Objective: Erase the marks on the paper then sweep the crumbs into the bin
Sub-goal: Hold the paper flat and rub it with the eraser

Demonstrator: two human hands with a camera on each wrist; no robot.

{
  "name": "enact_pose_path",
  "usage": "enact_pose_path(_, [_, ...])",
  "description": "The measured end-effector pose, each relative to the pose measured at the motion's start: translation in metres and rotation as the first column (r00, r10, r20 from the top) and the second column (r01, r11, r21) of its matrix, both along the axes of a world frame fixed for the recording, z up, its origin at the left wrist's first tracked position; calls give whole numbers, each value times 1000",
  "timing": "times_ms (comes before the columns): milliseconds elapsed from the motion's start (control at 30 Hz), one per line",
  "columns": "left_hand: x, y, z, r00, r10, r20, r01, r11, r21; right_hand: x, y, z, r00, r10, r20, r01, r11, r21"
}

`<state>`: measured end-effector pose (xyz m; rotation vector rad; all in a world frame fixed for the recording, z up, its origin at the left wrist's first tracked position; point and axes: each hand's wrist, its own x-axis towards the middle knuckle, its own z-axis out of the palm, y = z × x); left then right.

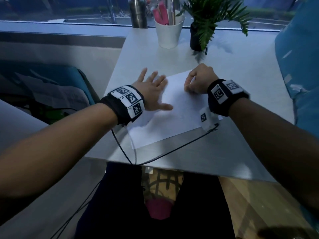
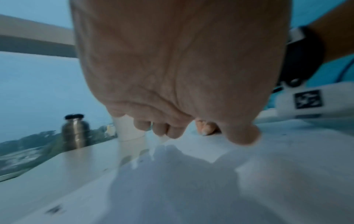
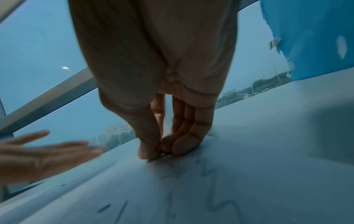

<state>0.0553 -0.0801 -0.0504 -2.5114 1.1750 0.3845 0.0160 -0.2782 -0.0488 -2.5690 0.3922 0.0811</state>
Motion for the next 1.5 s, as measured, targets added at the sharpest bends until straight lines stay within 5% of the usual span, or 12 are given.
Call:
enact_pose_path(200, [-33,-3,-26,928,-269,-257,234,959,-158,-1,-2,-3,998,63,19,-61,996,-69])
enact_pose_path(400, [25,32,-23,966,206,-156,-216,975,-52,1,-1,1,999,34,-10,-34,999,-31])
enact_pose_path(467, [30,36,-14,970,233,-65,-235,972,-21,1,0,0,1000,23,-4,-23,999,-34])
enact_pose_path(567, [2,26,-10,996,-45,-74,38,995,-96,1,0,-1,1000,6,9,-6,1000,-27])
enact_pose_path(633, [-27,19,-16,943,-273,-188,253,959,-127,1,1,-1,1000,11,19,-10,999,-31])
enact_pose_path(700, [-39,14,-25,899,-336,-282,301,940,-162,1,0,-2,999,21,25,-20,999,-39])
enact_pose_path(1000, [21,54,-2,958,218,-188,-232,971,-54,2,-2,-5,1000,8,13,-8,999,-41])
enact_pose_path(1133, [10,69,-1,951,141,-274,-208,950,-231,1,0,-6,1000,7,10,-6,998,-64])
enact_pose_path(1500, [-1,66,-10,920,205,-334,-238,970,-58,28,70,8,999,31,35,-32,999,8])
